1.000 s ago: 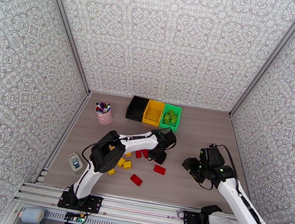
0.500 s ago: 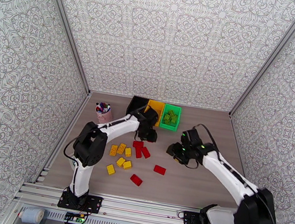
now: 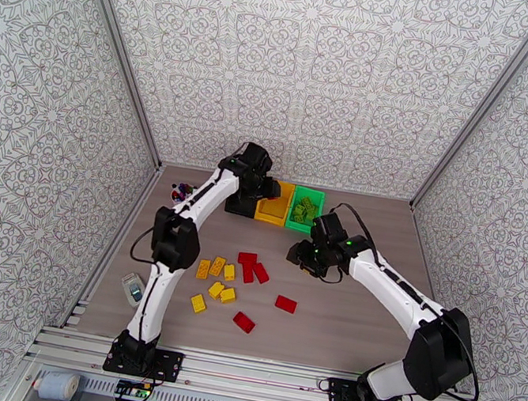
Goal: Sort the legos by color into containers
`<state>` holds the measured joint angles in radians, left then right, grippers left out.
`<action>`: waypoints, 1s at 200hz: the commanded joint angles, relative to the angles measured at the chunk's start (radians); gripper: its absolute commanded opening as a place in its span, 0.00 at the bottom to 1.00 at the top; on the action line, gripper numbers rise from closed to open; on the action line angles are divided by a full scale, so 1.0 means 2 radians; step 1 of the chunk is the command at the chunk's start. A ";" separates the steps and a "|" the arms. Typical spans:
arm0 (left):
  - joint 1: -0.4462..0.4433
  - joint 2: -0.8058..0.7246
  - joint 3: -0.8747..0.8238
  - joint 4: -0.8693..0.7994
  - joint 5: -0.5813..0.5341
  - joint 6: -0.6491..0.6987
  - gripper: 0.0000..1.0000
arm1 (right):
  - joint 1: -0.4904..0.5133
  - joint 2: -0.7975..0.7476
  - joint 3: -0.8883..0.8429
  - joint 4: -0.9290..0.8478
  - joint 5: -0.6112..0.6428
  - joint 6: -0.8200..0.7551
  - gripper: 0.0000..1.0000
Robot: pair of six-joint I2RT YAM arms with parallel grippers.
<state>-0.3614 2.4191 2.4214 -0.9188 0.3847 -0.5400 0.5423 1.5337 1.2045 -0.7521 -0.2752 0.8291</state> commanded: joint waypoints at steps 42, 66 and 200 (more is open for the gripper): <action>0.018 0.015 0.031 -0.008 0.030 -0.021 0.69 | -0.005 -0.013 -0.006 -0.020 0.034 0.009 0.54; 0.014 -0.015 -0.003 -0.016 0.016 -0.007 0.69 | -0.006 -0.010 -0.012 -0.019 0.025 0.010 0.54; -0.077 -0.301 -0.454 -0.019 -0.124 -0.030 0.69 | -0.005 0.055 -0.034 -0.040 0.015 -0.027 0.59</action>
<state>-0.4751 1.8805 1.6146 -0.9245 0.1917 -0.5549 0.5346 1.6321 1.1652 -0.8028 -0.2398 0.8093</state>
